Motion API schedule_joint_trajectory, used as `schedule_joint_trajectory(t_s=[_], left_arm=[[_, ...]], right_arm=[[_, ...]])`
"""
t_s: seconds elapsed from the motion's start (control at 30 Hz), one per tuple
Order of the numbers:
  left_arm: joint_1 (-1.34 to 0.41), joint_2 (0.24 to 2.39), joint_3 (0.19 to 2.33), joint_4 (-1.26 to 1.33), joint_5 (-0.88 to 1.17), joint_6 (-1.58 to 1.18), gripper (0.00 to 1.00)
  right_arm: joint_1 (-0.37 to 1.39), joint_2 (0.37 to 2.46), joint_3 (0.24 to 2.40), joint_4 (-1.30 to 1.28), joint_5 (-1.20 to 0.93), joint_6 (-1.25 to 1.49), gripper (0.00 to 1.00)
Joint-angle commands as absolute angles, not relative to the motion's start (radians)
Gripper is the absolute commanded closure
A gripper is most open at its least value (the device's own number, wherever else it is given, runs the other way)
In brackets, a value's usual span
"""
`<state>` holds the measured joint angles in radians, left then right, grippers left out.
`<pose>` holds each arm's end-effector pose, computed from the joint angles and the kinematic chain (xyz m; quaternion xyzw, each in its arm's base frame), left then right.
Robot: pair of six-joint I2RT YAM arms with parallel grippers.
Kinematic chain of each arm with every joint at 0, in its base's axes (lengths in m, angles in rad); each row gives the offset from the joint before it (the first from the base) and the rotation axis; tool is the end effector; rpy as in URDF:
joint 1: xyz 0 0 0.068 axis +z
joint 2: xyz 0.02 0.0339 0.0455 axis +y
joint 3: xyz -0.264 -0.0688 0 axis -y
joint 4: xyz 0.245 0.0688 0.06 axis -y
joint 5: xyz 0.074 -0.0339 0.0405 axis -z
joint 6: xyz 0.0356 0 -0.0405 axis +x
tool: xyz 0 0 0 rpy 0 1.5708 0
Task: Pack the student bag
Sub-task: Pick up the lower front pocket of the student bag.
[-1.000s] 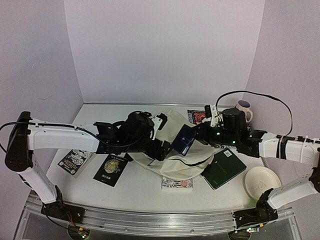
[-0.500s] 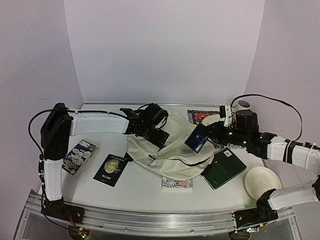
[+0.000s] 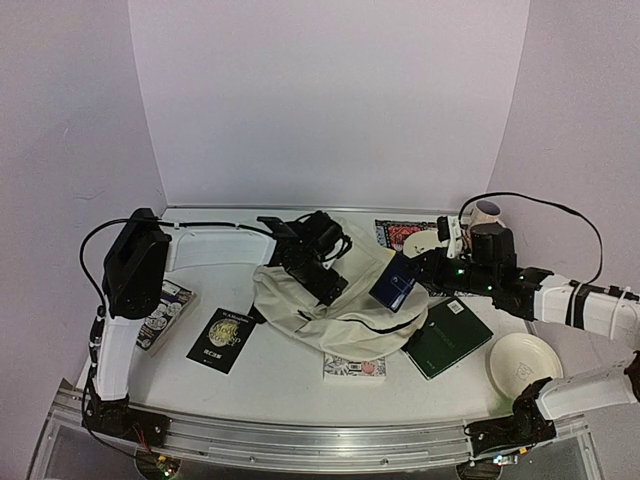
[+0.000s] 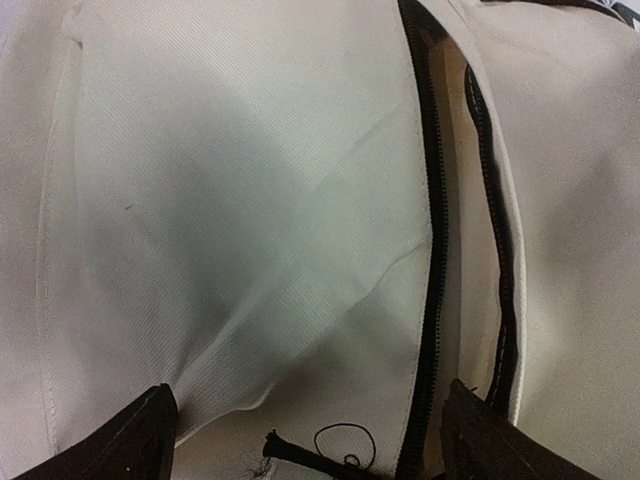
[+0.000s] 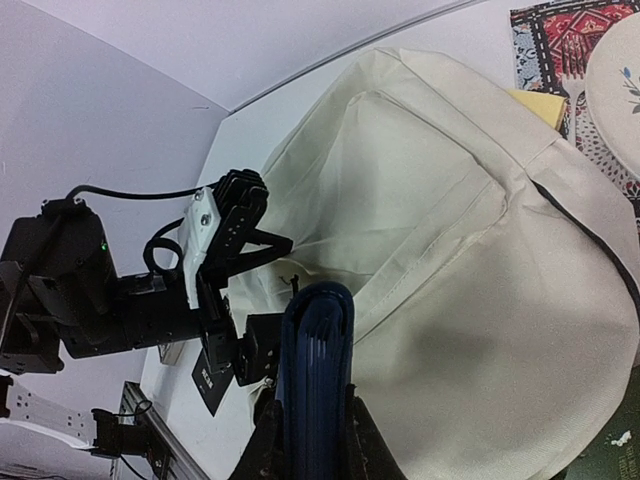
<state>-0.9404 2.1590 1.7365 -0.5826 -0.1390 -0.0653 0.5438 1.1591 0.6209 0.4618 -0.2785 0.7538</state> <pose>0.2829 -0.3793 0.1952 0.3883 0.8759 -0.0757 0.2761 0.2203 0.1447 0.2731 -0.0177 0.7324 0.4878 0.4747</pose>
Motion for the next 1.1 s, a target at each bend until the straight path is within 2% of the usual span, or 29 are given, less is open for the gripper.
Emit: schedule_joint_trajectory(t_s=[0.0,0.17,0.3,0.37,0.57,0.6,0.7,0.87,1.07], left_arm=[[-0.975,2.183,1.780,-0.616,-0.118,-0.005,0.04],[-0.999,2.233,1.797,-0.635,-0.263,0.032,0.06],[-0.999,2.256,1.830,-0.652,-0.341,0.019,0.18],[-0.999,2.253,1.845,-0.652,-0.341,0.009,0.29],[-0.999,2.233,1.871,-0.651,-0.338,-0.054,0.75],[-0.999,2.225,1.869,-0.651,-0.338,-0.064,0.81],[-0.999,2.187,1.848,-0.648,-0.343,-0.104,0.91],[-0.999,2.144,1.824,-0.635,-0.336,-0.180,1.00],[-0.999,2.115,1.807,-0.603,-0.303,-0.258,1.00]], right_arm=[[0.544,1.149,0.635,0.492,-0.310,0.740,1.00],[0.544,1.159,0.628,0.493,-0.315,0.745,1.00],[0.543,1.160,0.626,0.494,-0.327,0.750,1.00],[0.544,1.155,0.622,0.493,-0.331,0.749,1.00],[0.543,1.154,0.607,0.492,-0.326,0.749,1.00],[0.544,1.159,0.612,0.492,-0.329,0.750,1.00],[0.543,1.191,0.647,0.489,-0.348,0.742,1.00],[0.543,1.245,0.707,0.485,-0.381,0.734,1.00],[0.543,1.259,0.714,0.485,-0.395,0.748,1.00]])
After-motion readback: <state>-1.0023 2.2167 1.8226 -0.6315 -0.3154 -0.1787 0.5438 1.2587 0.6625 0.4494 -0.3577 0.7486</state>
